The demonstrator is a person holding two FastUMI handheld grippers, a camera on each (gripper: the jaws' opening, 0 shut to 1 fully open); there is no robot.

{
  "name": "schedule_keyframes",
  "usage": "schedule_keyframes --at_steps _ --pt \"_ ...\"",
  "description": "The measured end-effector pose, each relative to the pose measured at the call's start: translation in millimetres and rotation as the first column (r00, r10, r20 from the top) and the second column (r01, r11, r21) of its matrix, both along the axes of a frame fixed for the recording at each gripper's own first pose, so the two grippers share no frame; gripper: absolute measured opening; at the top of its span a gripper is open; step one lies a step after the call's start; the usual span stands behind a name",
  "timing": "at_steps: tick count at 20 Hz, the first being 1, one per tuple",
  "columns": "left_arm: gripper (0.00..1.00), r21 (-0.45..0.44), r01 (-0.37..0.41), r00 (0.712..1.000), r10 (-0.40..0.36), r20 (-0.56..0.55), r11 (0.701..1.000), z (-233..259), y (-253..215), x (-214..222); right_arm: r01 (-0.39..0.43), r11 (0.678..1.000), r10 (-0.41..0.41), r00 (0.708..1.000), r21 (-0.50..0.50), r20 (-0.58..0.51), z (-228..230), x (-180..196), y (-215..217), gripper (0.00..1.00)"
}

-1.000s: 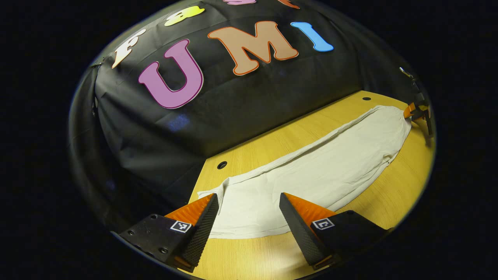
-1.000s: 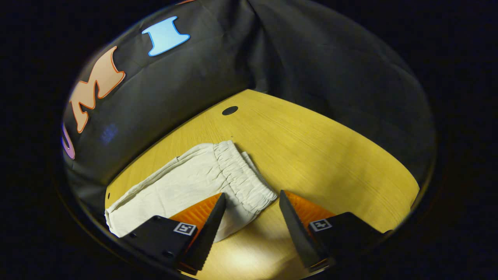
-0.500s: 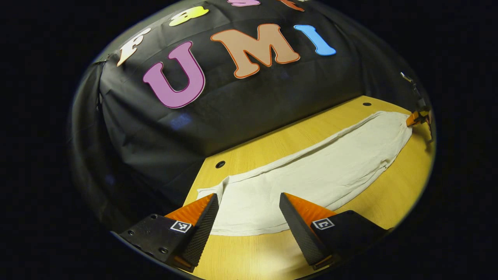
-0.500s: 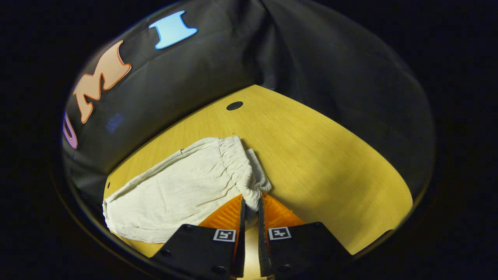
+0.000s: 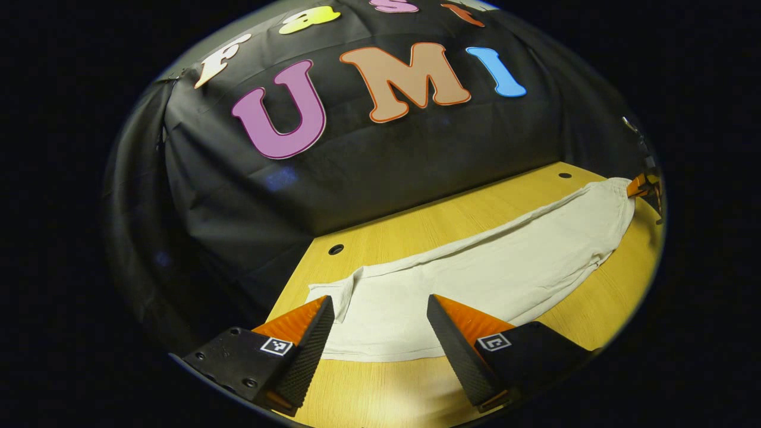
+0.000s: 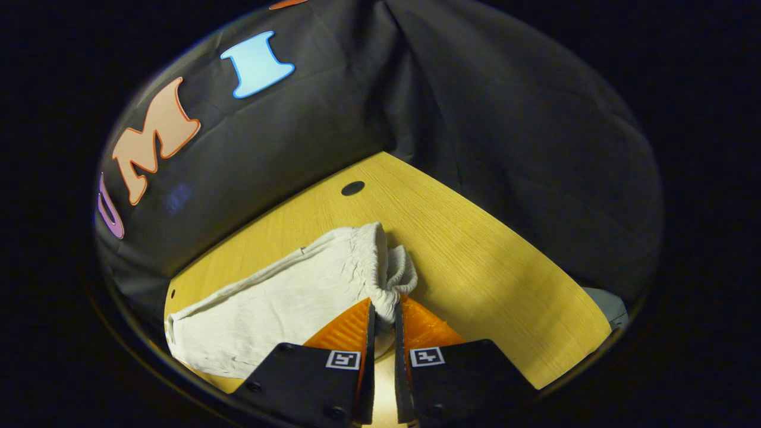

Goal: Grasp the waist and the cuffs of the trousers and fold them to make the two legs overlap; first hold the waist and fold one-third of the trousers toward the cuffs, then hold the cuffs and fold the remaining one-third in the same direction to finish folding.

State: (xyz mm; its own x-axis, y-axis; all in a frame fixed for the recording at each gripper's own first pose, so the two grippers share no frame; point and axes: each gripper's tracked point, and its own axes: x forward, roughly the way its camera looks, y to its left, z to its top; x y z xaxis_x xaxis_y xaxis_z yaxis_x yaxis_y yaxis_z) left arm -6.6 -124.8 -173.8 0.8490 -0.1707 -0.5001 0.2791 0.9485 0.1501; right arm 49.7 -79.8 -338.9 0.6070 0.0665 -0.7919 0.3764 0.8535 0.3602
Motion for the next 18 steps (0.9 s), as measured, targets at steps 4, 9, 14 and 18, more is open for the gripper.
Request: schedule_keyframes --at_steps 4,9,14,18 --pt "0.96 -0.019 -0.009 1.000 0.009 -0.010 1.000 -4.0 25.2 18.4 -0.026 1.000 0.026 0.998 0.013 0.062 45.5 19.1 37.7 0.16" --pt "0.96 -0.011 -0.013 1.000 0.013 -0.016 1.000 -10.2 65.9 35.0 -0.089 0.996 0.086 0.988 0.016 0.130 88.5 38.5 102.4 0.17" --pt "0.96 -0.040 -0.045 0.998 0.043 -0.042 0.998 -24.2 102.4 46.5 -0.155 0.988 0.149 0.972 0.018 0.184 126.0 53.1 164.2 0.16" --pt "0.96 -0.057 -0.054 0.996 0.050 -0.069 0.997 -41.7 119.7 47.1 -0.229 0.973 0.216 0.944 0.022 0.250 149.7 61.0 218.1 0.16"
